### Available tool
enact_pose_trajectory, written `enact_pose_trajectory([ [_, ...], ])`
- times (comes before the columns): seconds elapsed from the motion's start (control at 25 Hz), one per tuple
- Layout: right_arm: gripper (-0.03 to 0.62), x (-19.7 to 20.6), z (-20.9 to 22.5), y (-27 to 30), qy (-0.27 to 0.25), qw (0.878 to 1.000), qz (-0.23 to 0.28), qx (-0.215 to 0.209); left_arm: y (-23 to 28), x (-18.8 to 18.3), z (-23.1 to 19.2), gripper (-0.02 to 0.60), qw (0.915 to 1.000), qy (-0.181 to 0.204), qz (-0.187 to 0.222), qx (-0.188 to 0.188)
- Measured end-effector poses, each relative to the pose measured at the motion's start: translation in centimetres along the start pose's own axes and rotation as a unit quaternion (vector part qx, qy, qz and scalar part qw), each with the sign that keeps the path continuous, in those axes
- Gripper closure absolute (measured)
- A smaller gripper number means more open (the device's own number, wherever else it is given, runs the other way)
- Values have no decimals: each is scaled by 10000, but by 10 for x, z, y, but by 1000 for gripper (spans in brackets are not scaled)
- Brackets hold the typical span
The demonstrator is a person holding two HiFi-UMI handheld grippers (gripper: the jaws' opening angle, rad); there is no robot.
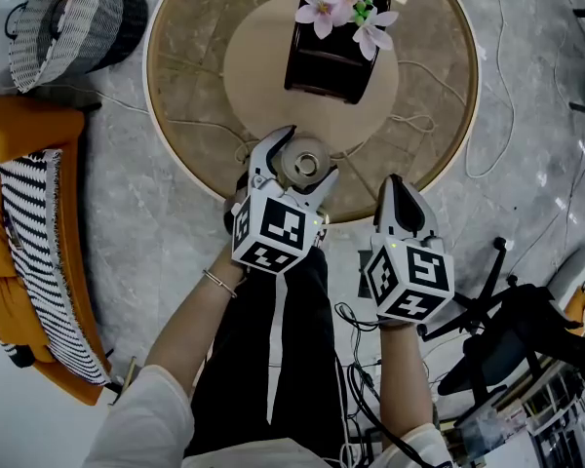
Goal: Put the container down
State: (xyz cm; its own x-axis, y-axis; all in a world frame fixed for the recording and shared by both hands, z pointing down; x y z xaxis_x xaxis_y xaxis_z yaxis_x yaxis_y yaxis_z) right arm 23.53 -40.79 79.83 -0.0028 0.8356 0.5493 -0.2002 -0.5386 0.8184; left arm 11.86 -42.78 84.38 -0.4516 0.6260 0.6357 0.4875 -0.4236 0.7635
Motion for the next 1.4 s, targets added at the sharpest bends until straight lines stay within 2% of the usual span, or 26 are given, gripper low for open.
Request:
enact_pose_trajectory([
  [0.76,571,3,-8,0,-26,10000,-6,12,-14,-10,1,219,9969,-374,624,293],
  [1.0,571,-10,-17,-11,-77,9999,103,-18,-42,-26,-7,210,9913,-866,937,323],
  [1.4,571,-43,-40,-69,132,9988,463,-5,-118,-40,-4,210,9912,-1028,776,304],
])
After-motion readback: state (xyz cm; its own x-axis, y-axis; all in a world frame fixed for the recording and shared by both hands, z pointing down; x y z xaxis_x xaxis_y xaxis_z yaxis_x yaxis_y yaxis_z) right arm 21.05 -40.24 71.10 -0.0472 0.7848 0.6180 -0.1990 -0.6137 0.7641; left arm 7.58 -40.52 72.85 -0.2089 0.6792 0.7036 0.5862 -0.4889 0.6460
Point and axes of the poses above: the fingertips, and each gripper's own axes: y forward along the fingers, z to its right, x out of its underside, the point moved 1 cm from there along -y, backward along the fingers, and after that the axes turned 5 degrees about -z, right-handed, at the moved point
